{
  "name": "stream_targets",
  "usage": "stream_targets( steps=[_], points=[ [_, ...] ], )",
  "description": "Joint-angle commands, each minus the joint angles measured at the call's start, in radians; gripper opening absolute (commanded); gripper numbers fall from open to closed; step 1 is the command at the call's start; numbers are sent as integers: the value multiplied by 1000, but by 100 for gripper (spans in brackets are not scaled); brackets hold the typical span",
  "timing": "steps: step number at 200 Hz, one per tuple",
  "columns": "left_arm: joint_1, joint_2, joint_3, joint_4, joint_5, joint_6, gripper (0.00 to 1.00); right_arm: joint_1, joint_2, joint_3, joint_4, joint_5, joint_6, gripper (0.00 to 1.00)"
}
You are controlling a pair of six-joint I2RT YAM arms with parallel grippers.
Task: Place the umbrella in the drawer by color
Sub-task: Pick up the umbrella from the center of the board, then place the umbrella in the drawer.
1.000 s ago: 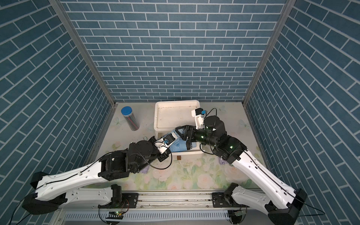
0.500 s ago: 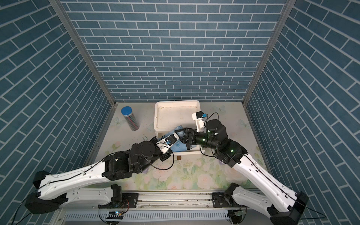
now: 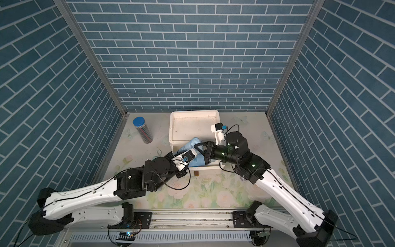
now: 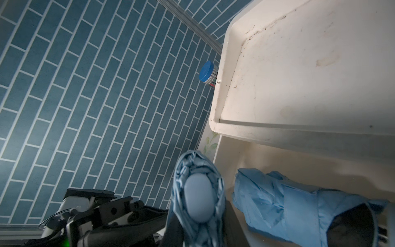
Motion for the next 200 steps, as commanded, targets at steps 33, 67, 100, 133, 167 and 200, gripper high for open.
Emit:
stream_targets(
  steps=[33,67,100,133,167,200],
  points=[
    [51,-49,5,132,-70,-113,61,5,-89,-17,38,69,-59,0],
    [157,-26,74,57,-124,-309,68,8,-180,-102,60,179,-85,0],
    [235,-11,113,-28,-158,-410,71,17,-241,-217,81,241,-93,0],
    [333,-33,124,-68,-97,-533,72,34,-276,-321,152,267,-109,0],
    [382,-50,96,-67,-17,-615,73,34,-274,-369,245,325,-167,0],
    [388,-47,65,-70,14,-665,72,34,-221,-346,320,405,-256,0]
  ],
)
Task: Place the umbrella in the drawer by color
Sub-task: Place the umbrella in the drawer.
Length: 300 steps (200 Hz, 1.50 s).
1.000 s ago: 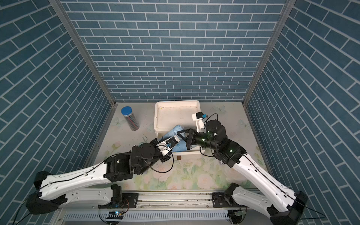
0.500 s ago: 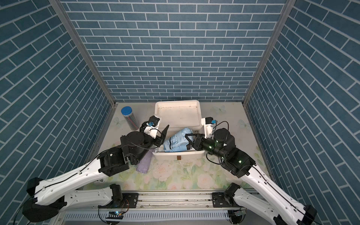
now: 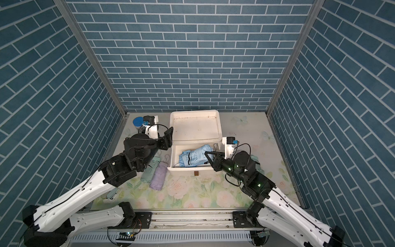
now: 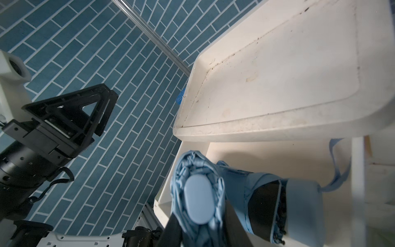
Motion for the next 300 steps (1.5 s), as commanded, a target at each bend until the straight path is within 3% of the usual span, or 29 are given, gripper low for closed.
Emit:
stream_targets(
  steps=[1,24,70,116,182,196,208,227,261,287,300],
  points=[
    [8,-5,-29,-22,45,-71,72,-1,36,17,96,127,-143,0],
    [8,-11,-51,-24,52,-90,72,-1,67,61,108,155,-190,0],
    [35,9,-46,-49,48,-119,74,47,39,72,126,66,-180,0],
    [87,56,-18,-41,133,-169,73,188,13,49,133,186,-137,0],
    [113,52,-18,-67,154,-178,73,206,98,31,96,268,-73,0],
    [119,50,-20,-71,158,-176,73,206,108,55,48,277,-71,16],
    [123,52,-20,-72,162,-176,73,207,117,78,-9,290,-68,41],
    [129,52,-19,-68,167,-175,74,205,122,110,-92,305,-70,59],
    [137,56,-11,-67,172,-174,74,206,141,206,-272,375,-86,73],
    [146,65,-5,-81,167,-175,75,206,169,289,-387,395,-118,73],
    [152,66,-6,-91,158,-179,75,214,182,321,-434,404,-132,69]
  ],
)
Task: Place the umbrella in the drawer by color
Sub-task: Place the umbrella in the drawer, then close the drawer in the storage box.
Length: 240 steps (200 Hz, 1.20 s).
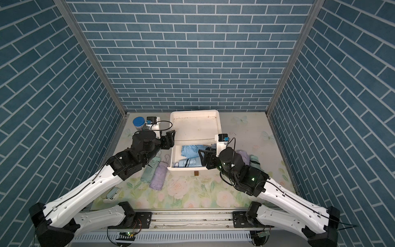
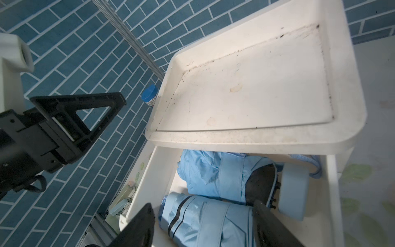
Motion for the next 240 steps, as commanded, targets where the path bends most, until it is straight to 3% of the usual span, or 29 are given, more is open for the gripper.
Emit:
stream_targets(
  steps=[1,48,114,187,240],
  points=[
    [17,4,28,-33,-10,-8,75,12,21,66,-148,52,-51,69],
    [46,16,27,-52,8,-21,75,198,24,58,-184,117,-61,59],
    [68,74,29,-61,64,-8,76,526,21,-15,-233,300,75,60],
    [77,152,56,-1,43,17,79,553,4,-188,-138,328,143,62],
    [82,214,74,30,38,31,70,551,35,-261,21,424,119,68]
  ],
)
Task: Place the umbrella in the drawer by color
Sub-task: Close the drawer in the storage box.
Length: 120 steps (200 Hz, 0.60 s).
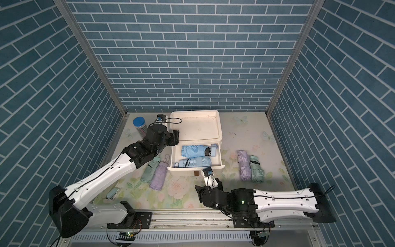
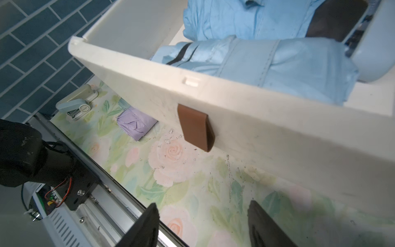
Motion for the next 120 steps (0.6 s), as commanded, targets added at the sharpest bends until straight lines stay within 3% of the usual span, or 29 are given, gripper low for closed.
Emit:
stream_targets(
  steps=[1,59,120],
  points=[
    [9,12,26,25,-19,15,70,3,29,18,110,75,-6,68],
    [9,-7,-15,51,-15,9,53,-38,149,123,102,123,-32,65],
    [10,-6,-9,54,5,47,24,-102,205,181,111,103,-39,54]
  ],
)
